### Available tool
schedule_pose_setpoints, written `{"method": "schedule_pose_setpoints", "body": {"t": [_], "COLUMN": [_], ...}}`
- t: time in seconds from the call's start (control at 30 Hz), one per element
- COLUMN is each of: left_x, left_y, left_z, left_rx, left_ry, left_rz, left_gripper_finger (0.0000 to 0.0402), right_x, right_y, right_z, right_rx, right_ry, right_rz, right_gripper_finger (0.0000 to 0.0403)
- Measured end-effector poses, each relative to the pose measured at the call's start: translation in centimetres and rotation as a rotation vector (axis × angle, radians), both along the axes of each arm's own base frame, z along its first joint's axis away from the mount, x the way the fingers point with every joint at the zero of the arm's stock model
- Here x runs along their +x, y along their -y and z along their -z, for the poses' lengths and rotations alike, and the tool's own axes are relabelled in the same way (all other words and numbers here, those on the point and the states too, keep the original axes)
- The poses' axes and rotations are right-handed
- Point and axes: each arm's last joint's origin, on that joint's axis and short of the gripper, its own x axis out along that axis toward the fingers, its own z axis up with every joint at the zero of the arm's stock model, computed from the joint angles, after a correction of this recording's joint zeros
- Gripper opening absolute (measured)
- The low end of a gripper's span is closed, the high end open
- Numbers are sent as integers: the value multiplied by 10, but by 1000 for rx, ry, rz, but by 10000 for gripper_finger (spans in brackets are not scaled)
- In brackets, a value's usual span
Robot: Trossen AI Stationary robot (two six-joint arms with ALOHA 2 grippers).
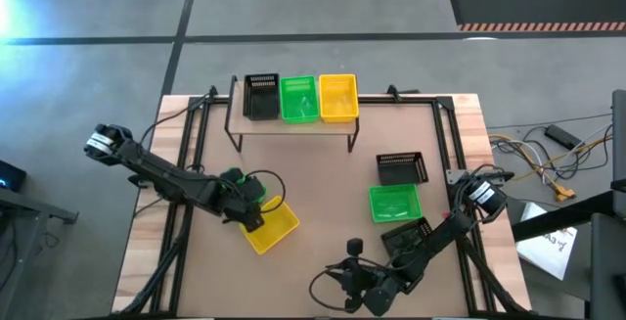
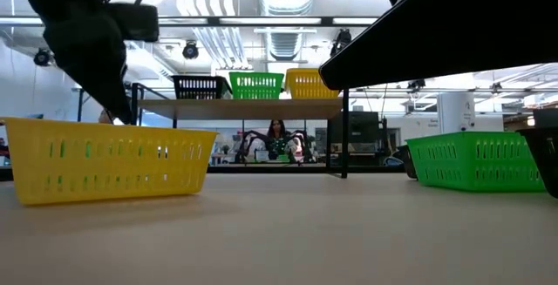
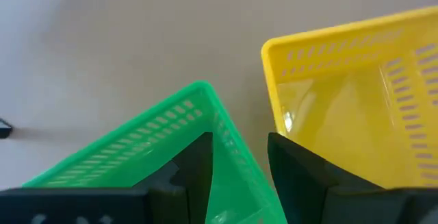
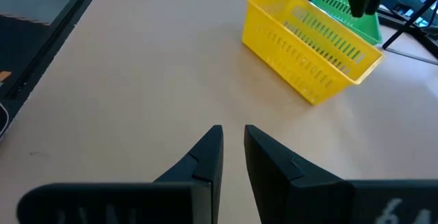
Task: Stack baskets on shelf by color
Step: Stack the left green bin on top of the green bin on the shelf
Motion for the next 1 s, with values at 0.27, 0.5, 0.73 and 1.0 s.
{"method": "schedule_pose_setpoints", "body": {"t": [0.27,0.5,0.73,1.0], "left_x": [2,2,0,0], "left_y": [-3,-4,-2,3], "left_z": [19,24,27,24], "left_rx": [71,73,-23,-108], "left_ry": [-20,-49,-99,-156], "left_rz": [-57,-58,-23,114], "left_gripper_finger": [125,125,116,9], "right_x": [0,0,0,0], "right_y": [0,0,0,0], "right_z": [0,0,1,1], "right_rx": [1,3,6,6], "right_ry": [-1,-1,0,0], "right_rz": [1,2,3,3], "right_gripper_finger": [54,54,54,54]}}
